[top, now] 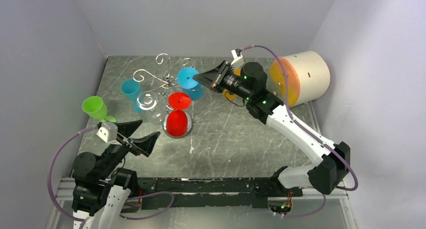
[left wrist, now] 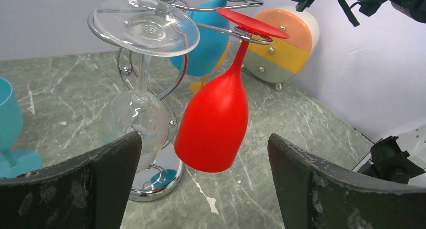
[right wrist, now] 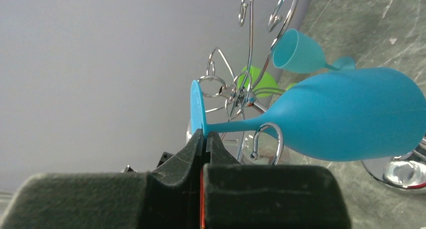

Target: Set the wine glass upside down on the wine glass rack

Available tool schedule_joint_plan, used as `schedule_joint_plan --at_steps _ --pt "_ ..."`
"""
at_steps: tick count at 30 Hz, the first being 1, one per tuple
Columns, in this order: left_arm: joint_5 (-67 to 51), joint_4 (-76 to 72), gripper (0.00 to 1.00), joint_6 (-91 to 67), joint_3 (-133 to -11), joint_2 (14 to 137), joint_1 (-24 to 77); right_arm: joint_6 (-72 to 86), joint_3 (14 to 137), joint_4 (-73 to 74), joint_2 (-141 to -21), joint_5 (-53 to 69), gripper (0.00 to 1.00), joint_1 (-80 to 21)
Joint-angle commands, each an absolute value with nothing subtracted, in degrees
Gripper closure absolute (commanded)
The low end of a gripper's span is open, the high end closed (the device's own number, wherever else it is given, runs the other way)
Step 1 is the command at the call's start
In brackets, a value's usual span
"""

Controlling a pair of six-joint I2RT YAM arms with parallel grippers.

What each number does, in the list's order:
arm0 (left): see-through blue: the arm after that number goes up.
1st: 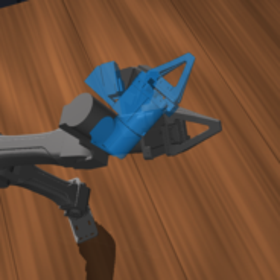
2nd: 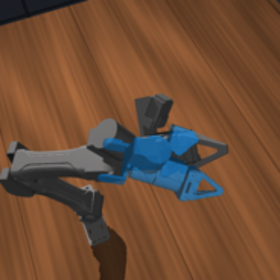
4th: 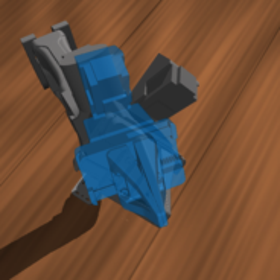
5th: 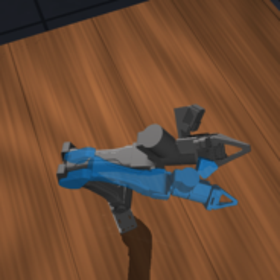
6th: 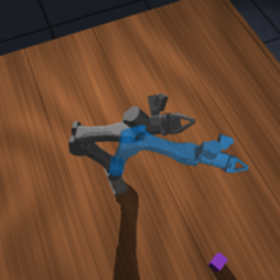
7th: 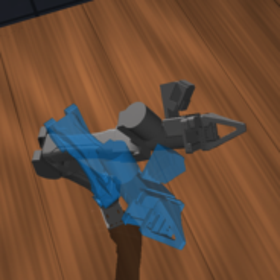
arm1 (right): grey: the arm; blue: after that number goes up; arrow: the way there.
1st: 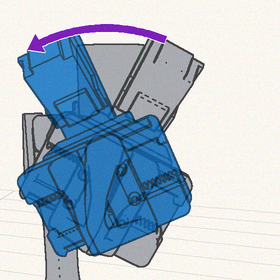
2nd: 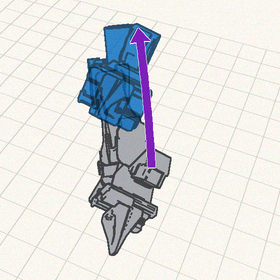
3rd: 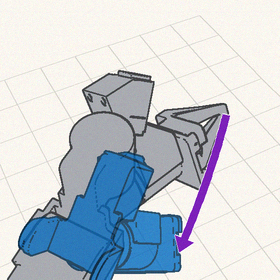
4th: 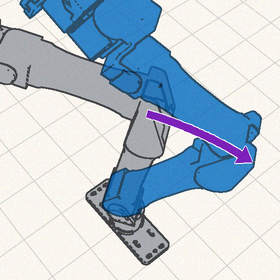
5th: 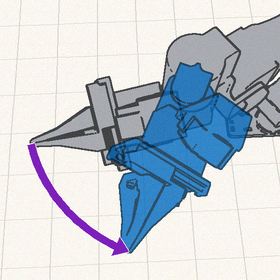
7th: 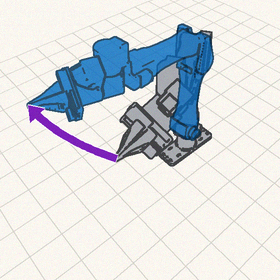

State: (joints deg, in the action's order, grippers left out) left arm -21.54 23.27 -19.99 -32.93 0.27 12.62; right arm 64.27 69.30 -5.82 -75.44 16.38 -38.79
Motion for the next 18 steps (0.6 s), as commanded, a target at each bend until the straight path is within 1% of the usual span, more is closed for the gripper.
schedule_joint_plan --at_steps 1,9,18 --pt "-20.4 22.2 0.01 -20.5 -32.4 -3.3 12.0 63.4 70.1 -7.1 -75.5 19.2 1.0 -39.3" --pt "-19.7 22.3 0.01 -20.5 -32.2 -3.2 12.0 62.8 68.9 -6.8 -74.0 19.7 1.0 -39.5" --pt "-18.5 22.6 0.01 -20.5 -32.2 -3.3 12.0 60.7 68.3 -3.3 -70.8 17.0 1.0 -39.5"
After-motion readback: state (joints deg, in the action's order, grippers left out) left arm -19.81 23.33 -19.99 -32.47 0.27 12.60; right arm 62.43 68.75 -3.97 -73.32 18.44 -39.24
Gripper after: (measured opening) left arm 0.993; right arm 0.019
